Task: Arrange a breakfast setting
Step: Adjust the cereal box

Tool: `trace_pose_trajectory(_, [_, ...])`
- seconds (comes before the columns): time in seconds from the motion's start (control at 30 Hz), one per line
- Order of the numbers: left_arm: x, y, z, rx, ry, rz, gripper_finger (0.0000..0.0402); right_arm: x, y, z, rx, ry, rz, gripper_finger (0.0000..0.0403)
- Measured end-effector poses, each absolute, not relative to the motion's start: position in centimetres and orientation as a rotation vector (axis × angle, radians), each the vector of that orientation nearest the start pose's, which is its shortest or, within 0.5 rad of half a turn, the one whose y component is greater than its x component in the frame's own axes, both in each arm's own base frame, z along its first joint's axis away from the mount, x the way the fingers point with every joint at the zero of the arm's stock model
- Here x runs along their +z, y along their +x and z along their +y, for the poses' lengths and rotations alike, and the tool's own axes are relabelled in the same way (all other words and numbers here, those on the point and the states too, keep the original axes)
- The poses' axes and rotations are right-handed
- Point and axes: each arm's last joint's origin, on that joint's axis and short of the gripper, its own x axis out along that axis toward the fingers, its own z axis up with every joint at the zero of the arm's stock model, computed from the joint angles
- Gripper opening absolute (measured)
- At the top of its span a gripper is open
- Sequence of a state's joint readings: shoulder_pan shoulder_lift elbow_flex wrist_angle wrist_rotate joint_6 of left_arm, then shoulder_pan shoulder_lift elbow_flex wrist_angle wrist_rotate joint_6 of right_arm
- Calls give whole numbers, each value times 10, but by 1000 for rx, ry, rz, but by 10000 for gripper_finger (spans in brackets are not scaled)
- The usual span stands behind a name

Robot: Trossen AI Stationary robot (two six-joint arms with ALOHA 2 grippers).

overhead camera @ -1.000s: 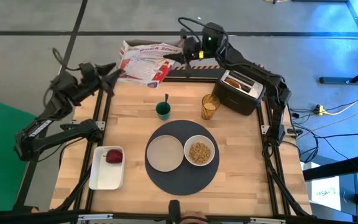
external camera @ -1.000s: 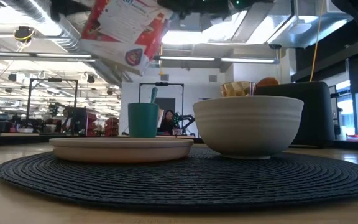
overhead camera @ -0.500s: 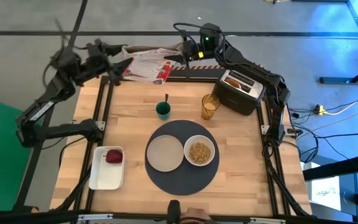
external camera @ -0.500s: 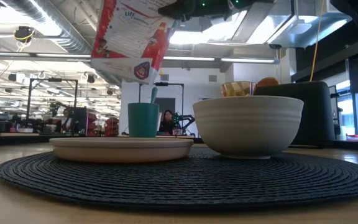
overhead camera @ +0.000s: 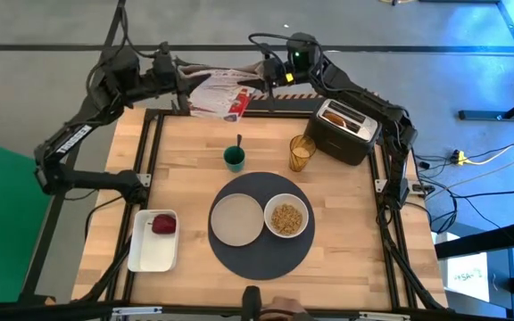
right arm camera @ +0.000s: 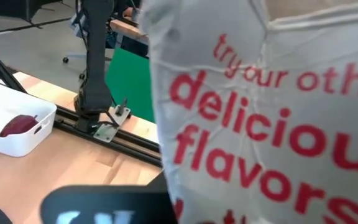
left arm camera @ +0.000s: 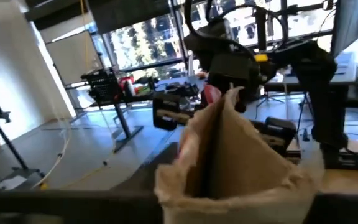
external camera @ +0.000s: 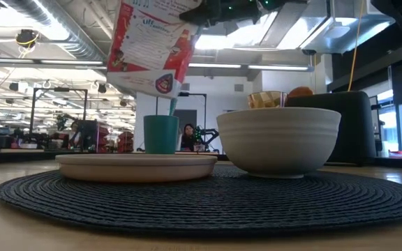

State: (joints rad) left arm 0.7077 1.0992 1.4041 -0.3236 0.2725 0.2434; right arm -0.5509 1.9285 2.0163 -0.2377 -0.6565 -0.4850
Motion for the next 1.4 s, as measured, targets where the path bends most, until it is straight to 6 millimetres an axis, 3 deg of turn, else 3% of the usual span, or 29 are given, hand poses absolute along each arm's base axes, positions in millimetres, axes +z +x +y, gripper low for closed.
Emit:
trace_pose_trajectory(0.1, [468, 162, 134, 478, 237, 79, 17, 419, 385, -217, 72, -402, 109, 22])
trace_pose_trajectory(0.4, [474, 146, 131, 890, 114, 47, 2, 428, 380, -227, -339, -331, 148, 113])
trace_pose_trajectory(0.6, [460, 144, 124, 1198, -14, 143, 2, 429, 377, -229, -421, -324, 173, 161])
trace_pose_trajectory(0.77, [432, 148, 112, 1451, -176, 120, 1, 429, 377, -228, -428, -282, 171, 177])
trace_pose_trajectory(1.13, [328, 174, 81, 1609, -229, 62, 0, 427, 379, -227, -378, -272, 172, 179])
trace_pose_trajectory(1.27, [310, 174, 71, 1680, -191, -30, 0, 426, 379, -226, -347, -270, 170, 179])
trace_pose_trajectory(1.4, [314, 175, 62, 1695, -129, -57, 0, 425, 379, -226, -332, -266, 178, 179])
